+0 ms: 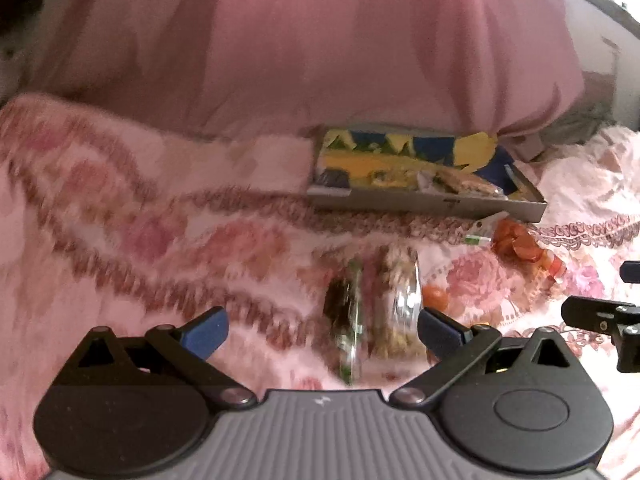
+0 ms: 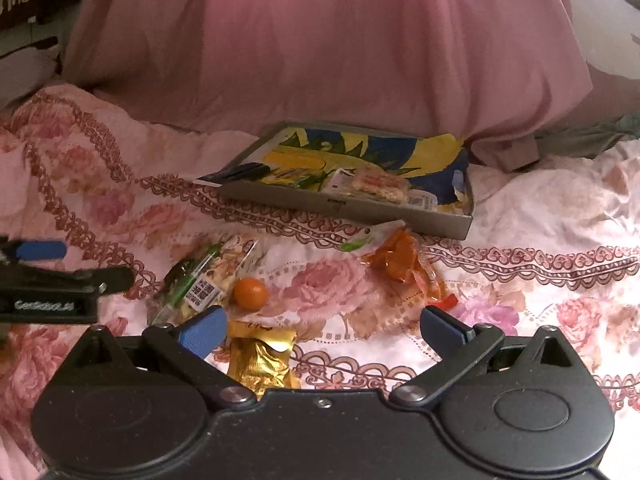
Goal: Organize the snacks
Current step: 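Move both grippers back over the remaining snacks on the bedspread, then lower the left gripper onto the nut bar while the right gripper lowers onto the gold foil pouch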
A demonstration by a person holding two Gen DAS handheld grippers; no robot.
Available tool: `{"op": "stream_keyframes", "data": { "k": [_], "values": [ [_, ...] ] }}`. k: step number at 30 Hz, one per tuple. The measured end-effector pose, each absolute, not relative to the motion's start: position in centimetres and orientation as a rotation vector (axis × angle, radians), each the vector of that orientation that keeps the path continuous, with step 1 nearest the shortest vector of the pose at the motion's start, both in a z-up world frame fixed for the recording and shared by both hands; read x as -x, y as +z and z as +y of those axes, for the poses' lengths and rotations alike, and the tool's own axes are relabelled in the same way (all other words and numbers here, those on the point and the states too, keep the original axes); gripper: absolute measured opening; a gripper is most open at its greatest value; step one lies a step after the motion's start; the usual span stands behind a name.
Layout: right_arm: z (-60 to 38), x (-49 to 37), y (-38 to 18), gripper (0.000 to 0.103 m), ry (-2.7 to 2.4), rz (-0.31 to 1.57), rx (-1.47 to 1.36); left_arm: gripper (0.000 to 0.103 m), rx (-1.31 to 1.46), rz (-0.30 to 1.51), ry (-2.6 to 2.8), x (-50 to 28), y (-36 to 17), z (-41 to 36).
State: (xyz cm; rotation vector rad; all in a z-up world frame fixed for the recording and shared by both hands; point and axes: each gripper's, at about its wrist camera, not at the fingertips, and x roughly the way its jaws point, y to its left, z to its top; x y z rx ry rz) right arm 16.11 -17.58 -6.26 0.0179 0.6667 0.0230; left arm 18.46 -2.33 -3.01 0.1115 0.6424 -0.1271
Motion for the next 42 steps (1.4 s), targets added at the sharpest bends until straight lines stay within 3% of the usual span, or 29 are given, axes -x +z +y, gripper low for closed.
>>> {"op": "stream_keyframes", "data": {
  "k": [4,10,23,32,36,42],
  "values": [
    [-17.3,-16.3,-6.5,0.102,0.033,0.643,0.043,0.103,-0.168,0.592,-0.154,-19.9,-3.4,-3.2],
    [-16.5,-17.2,-7.9,0.102,0.097,0.687,0.145,0.103,-0.094,0.657,-0.214,-20.9,-4.1,-2.7],
    [-15.2,-19.2,-11.5,0.101,0.192,0.845,0.083,0.103,-0.17,0.666,-0.413,-23.3,-6.7,-5.8],
    [-16.1,-19.9,-11.6,0.097,0.167,0.849,0.011,0.099,-0.157,0.687,-0.497,-24.3,-7.9,-6.1],
    [-16.0,-20.1,-12.2,0.097,0.163,0.872,0.015,0.095,-0.122,0.712,-0.502,-24.9,-8.2,-5.7],
    [-15.4,-20.5,-12.8,0.09,0.179,0.874,0.022,0.077,-0.126,0.724,-0.538,-25.6,-8.6,-6.1]
  ]
}}
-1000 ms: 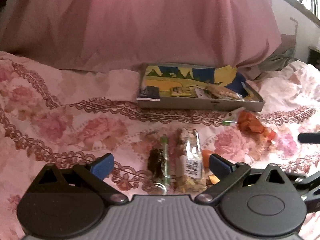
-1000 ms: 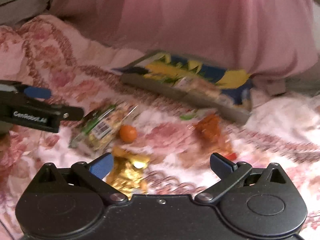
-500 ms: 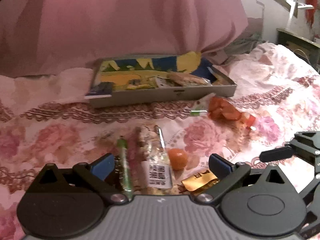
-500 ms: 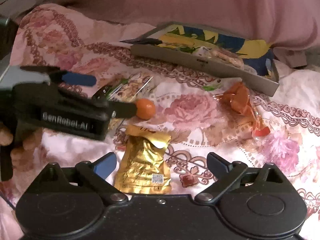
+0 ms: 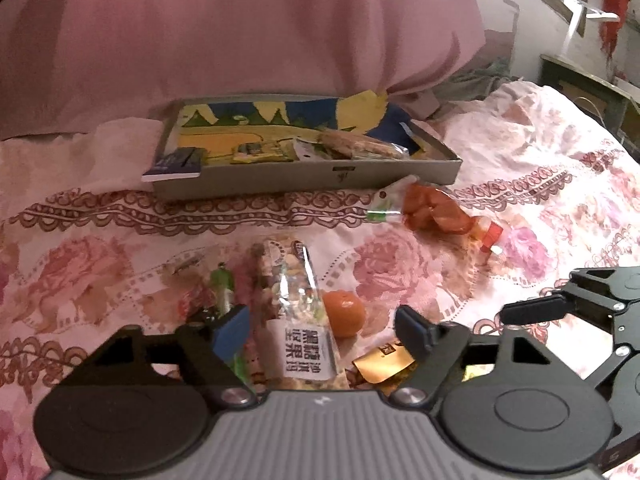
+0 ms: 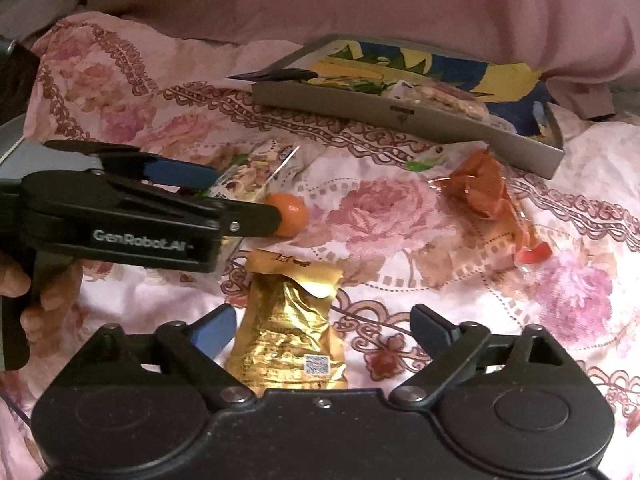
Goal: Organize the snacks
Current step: 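Lower the left gripper onto the nut bar while the right gripper lowers onto the gold foil pouch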
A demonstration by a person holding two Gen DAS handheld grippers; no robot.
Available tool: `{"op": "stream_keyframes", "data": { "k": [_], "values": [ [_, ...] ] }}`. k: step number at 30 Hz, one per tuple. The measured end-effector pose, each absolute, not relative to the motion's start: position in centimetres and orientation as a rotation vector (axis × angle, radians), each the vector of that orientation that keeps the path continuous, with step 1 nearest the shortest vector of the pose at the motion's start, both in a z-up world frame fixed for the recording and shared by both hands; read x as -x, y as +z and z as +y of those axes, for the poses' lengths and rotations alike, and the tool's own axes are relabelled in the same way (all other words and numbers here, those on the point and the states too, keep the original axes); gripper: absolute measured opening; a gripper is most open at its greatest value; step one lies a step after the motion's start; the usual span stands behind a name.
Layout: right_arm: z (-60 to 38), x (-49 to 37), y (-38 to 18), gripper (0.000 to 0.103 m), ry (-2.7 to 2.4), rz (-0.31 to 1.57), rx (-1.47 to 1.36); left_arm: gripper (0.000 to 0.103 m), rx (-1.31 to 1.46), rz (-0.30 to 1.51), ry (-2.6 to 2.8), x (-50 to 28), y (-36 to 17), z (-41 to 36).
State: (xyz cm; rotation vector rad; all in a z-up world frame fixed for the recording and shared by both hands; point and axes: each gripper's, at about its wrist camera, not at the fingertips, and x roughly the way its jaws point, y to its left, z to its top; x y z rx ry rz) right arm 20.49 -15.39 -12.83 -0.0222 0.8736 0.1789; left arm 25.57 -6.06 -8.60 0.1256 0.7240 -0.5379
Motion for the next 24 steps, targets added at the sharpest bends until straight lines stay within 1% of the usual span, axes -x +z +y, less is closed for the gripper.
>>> {"op": "stream_keyframes", "data": {
  "k": [1,3,5,7,9,14,18,20,24],
  "values": [
    [-15.3,-20.6,-12.9,0.088,0.182,0.875,0.025,0.075,-0.126,0.728,-0.544,-25.6,-8.7,-6.1],
    [-15.1,-20.6,-13.0,0.086,0.193,0.879,0.025,0.073,-0.125,0.73,-0.547,-25.6,-8.7,-6.1],
    [-14.9,-20.7,-13.1,0.085,0.201,0.883,0.026,0.07,-0.13,0.73,-0.541,-25.7,-8.8,-6.1],
    [-14.8,-20.7,-13.3,0.084,0.205,0.887,0.029,0.063,-0.133,0.736,-0.529,-25.9,-8.9,-6.0],
    [-14.7,-20.8,-13.4,0.083,0.204,0.893,0.029,0.06,-0.132,0.753,-0.514,-26.2,-9.1,-5.9],
    [-14.4,-21.0,-13.8,0.082,0.207,0.897,0.036,0.057,-0.122,0.777,-0.494,-26.6,-9.5,-5.6],
    [-14.2,-21.3,-14.1,0.08,0.209,0.898,0.046,0.051,-0.131,0.777,-0.48,-26.7,-9.7,-5.6],
    [-14.2,-21.4,-14.2,0.079,0.209,0.897,0.043,0.05,-0.127,0.781,-0.476,-26.8,-9.8,-5.5],
    [-14.2,-21.4,-14.2,0.071,0.215,0.903,0.03,0.048,-0.124,0.786,-0.474,-26.8,-9.7,-5.5]
  ]
}}
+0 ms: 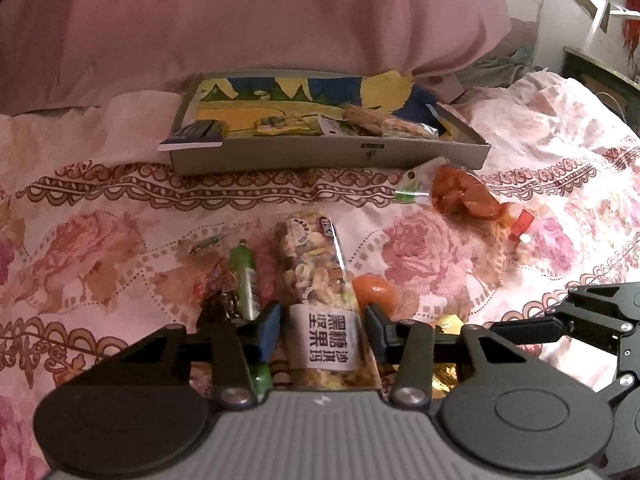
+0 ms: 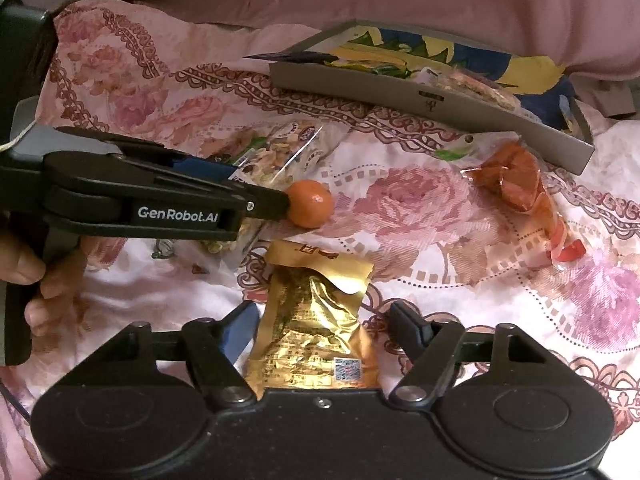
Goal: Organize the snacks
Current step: 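Lower the left gripper onto the nut bar while the right gripper lowers onto the gold foil pouch, then close both grippers on the nut bar and gold foil pouch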
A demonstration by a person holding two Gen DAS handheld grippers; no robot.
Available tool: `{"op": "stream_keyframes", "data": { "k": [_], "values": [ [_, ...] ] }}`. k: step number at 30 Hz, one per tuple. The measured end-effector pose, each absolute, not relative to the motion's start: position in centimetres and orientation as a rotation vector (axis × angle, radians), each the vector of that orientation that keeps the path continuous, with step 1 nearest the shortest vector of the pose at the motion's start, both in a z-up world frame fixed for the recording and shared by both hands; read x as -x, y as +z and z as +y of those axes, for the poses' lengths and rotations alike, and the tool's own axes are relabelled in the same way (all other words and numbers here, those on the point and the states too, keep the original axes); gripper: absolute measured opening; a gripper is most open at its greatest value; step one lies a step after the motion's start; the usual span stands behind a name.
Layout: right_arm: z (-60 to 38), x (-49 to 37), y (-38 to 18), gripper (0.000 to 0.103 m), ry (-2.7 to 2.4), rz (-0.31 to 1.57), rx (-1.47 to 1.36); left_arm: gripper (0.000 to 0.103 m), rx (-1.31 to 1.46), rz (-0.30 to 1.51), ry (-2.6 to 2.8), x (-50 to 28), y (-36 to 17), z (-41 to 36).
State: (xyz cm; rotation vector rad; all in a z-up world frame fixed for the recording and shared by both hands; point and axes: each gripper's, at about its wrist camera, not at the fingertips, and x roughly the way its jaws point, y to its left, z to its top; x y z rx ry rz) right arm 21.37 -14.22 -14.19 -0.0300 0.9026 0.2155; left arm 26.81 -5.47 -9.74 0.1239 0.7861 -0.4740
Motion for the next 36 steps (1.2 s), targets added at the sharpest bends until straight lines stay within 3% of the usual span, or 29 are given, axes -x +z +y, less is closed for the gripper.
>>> {"op": "stream_keyframes", "data": {
  "k": [5,20,31,36],
  "values": [
    [-14.2,-21.2,-14.1,0.062,0.225,0.905,0.029,0.044,-0.153,0.796,-0.47,-26.4,-9.3,-5.9],
    [-14.8,-21.5,-13.9,0.058,0.114,0.89,0.101,0.04,-0.136,0.861,-0.449,-26.0,-8.8,-5.6],
    [-15.5,-21.5,-13.4,0.055,0.073,0.856,0.093,0.049,-0.127,0.877,-0.462,-26.7,-9.9,-5.5],
    [-15.8,-21.5,-13.3,0.054,0.069,0.845,0.085,0.048,-0.167,0.868,-0.466,-26.4,-10.2,-5.9]
  ]
}}
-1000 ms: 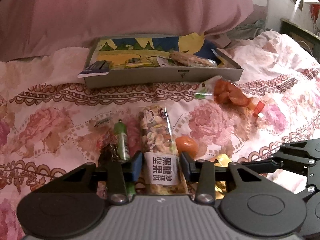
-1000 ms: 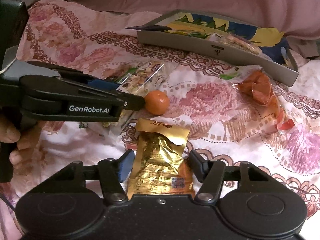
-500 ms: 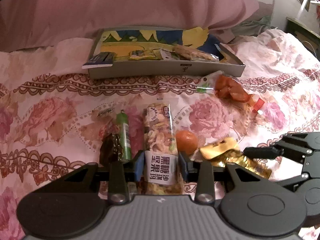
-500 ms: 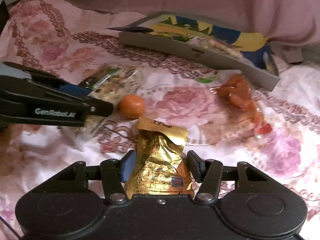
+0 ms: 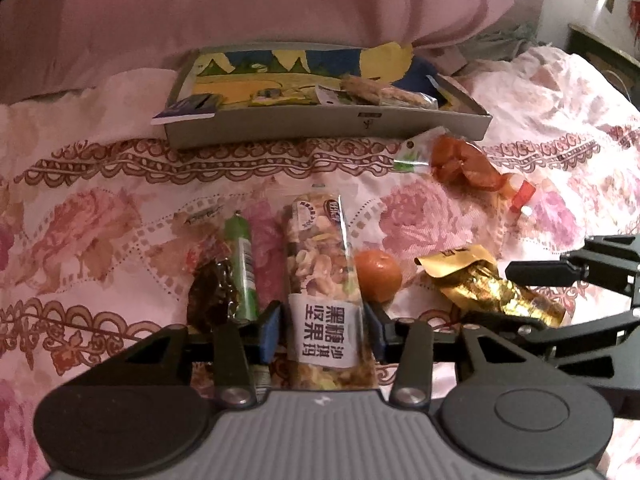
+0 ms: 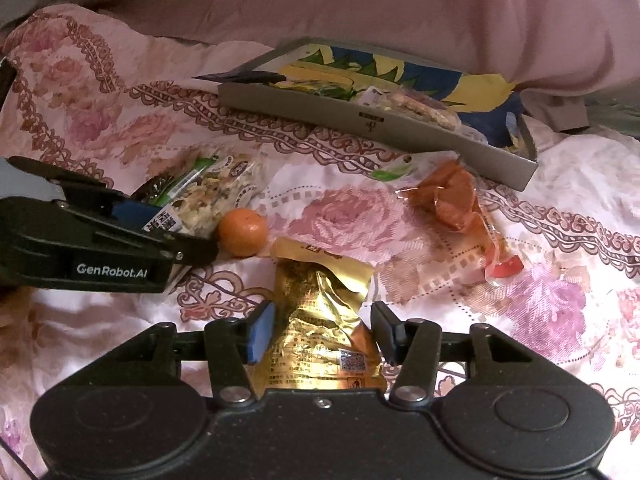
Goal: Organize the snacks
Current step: 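Close both grippers on the nut bar and gold foil pouch, then lift and carry the nut bar and gold pouch toward the cartoon tray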
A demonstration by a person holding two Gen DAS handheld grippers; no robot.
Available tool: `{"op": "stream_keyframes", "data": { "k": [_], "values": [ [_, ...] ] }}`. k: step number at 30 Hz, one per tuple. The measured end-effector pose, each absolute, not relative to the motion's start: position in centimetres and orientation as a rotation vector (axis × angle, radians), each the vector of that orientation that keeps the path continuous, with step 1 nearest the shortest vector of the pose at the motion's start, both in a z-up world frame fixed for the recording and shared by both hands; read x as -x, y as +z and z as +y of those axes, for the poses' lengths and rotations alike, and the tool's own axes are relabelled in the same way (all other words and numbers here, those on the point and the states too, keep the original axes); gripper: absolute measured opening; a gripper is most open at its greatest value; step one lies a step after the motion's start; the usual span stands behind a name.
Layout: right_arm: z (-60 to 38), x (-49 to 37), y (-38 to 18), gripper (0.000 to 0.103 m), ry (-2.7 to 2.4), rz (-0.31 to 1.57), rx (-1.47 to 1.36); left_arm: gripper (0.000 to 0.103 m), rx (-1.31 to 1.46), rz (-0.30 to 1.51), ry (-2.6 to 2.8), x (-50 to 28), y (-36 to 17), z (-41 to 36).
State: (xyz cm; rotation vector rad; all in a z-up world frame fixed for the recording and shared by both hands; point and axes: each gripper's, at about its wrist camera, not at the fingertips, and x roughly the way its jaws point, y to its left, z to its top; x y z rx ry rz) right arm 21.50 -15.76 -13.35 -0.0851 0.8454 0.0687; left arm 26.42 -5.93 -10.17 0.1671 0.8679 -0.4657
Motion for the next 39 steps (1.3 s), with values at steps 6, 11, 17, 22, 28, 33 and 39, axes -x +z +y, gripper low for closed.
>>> {"op": "stream_keyframes", "data": {
  "k": [6,11,17,22,28,33,39],
  "values": [
    [-16.1,-21.6,-13.3,0.052,0.082,0.858,0.036,0.046,-0.166,0.89,-0.457,-26.4,-9.8,-5.9],
    [-16.3,-21.9,-14.0,0.055,0.096,0.908,0.001,0.046,-0.142,0.898,-0.454,-26.5,-9.9,-5.7],
    [-16.5,-21.8,-14.0,0.053,0.096,0.896,-0.005,0.045,-0.134,0.894,-0.45,-26.3,-9.8,-5.7],
    [-16.2,-21.7,-13.5,0.049,0.068,0.877,0.061,0.045,-0.105,0.894,-0.463,-25.8,-9.3,-5.7],
    [-15.1,-21.1,-13.2,0.048,0.041,0.807,0.223,0.045,-0.091,0.871,-0.459,-25.2,-8.6,-5.6],
    [-14.8,-20.9,-12.7,0.048,0.036,0.757,0.269,0.044,-0.075,0.856,-0.468,-25.0,-8.1,-5.6],
    [-15.0,-20.8,-12.5,0.048,0.02,0.738,0.271,0.044,-0.074,0.864,-0.454,-24.9,-8.0,-5.4]
  ]
}}
